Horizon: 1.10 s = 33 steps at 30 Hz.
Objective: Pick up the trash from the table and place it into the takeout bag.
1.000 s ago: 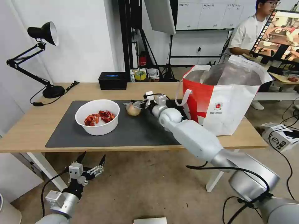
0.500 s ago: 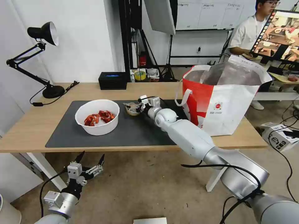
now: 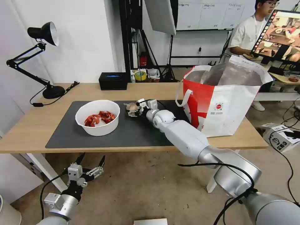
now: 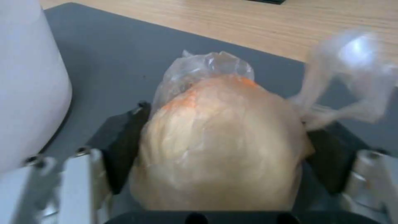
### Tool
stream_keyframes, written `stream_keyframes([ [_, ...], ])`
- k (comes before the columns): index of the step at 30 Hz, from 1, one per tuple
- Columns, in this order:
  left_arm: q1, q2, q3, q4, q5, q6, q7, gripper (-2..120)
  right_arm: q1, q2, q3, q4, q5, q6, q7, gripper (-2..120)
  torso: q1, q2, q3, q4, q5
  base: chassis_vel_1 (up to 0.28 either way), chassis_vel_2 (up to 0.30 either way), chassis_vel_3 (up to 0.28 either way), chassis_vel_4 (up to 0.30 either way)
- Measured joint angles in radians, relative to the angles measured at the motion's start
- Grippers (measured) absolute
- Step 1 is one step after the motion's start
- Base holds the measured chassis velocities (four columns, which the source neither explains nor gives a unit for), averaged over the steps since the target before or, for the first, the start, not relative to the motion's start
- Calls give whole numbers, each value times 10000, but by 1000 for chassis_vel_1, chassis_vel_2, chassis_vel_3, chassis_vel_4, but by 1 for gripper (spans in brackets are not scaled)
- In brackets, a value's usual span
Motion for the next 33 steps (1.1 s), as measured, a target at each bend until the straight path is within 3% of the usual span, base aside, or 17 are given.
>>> stream_keyframes([
  [5, 33, -3, 3, -31, 17, -5, 4, 100, -17, -9, 1, -31, -8, 9, -11, 66, 0, 0, 0, 0, 1, 0, 0, 0, 0],
  [16, 115, -49, 18, -99, 132, -9, 8, 100, -229, -331, 48, 239, 164, 23, 28, 22, -1, 0, -1, 1, 2, 0, 0, 0, 0],
  [21, 132, -87, 50, -98, 189, -20, 11, 100, -407, -582, 129, 601, 246, 20, 92, 12, -1, 0, -1, 1, 2, 0, 0, 0, 0],
  [26, 150, -92, 62, -148, 206, -22, 11, 100, -783, -1281, 426, 1935, 532, -10, 378, 7, 1, -1, 1, 0, 2, 0, 0, 0, 0],
  [29, 184, -74, 69, -211, 196, -22, 5, 100, -1286, -2285, 743, 3826, 780, -30, 810, 7, 0, 0, 0, 0, 3, 0, 0, 0, 0],
  [30, 184, -74, 69, -211, 196, -22, 5, 100, -1286, -2285, 743, 3826, 780, -30, 810, 7, 0, 0, 0, 0, 3, 0, 0, 0, 0],
  [33, 175, -52, 146, -230, 193, -21, 0, 100, -1893, -3377, 1061, 5897, 926, -46, 1165, 7, 0, -1, 0, -1, 3, 0, 0, 0, 0],
])
